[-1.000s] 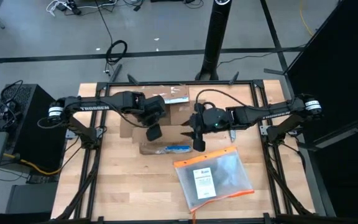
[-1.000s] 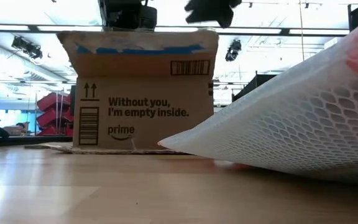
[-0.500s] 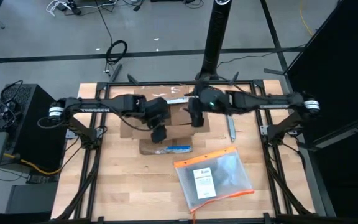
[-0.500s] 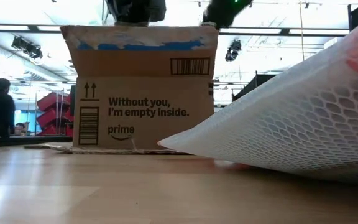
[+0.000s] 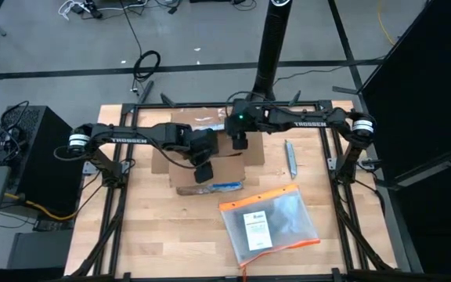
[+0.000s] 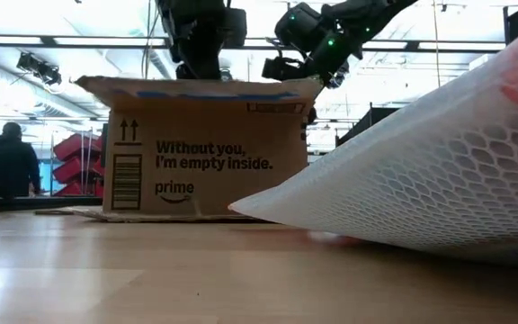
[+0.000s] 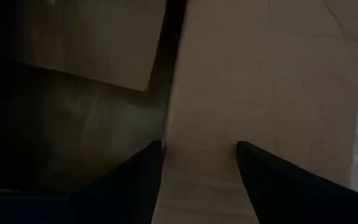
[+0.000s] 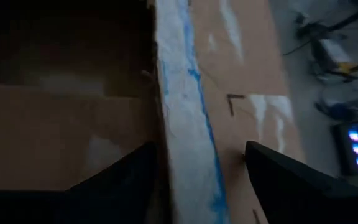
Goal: Unpack boxes
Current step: Break down the cardboard box until it is fully flat
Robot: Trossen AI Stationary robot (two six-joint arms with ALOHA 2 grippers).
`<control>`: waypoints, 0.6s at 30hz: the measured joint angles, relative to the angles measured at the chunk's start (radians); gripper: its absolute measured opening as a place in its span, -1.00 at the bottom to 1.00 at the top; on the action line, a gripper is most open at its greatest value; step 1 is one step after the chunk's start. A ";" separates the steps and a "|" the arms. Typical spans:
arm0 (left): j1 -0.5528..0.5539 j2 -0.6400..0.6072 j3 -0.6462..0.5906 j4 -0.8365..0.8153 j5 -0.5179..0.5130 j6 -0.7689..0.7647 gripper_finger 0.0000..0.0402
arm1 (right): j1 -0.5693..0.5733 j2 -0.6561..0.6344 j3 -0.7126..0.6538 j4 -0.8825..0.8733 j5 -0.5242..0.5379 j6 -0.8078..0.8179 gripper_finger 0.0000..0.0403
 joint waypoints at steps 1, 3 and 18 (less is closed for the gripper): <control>0.000 0.003 0.000 -0.001 -0.001 -0.011 -0.02 | -0.003 -0.002 0.000 0.006 0.013 -0.003 -0.30; 0.000 0.008 0.001 -0.002 -0.004 -0.034 -0.02 | -0.009 -0.007 0.001 0.017 0.038 -0.008 -0.43; 0.054 0.006 0.191 -0.137 -0.334 -0.280 -0.02 | -0.139 -0.238 0.006 -0.033 -0.036 0.039 -0.99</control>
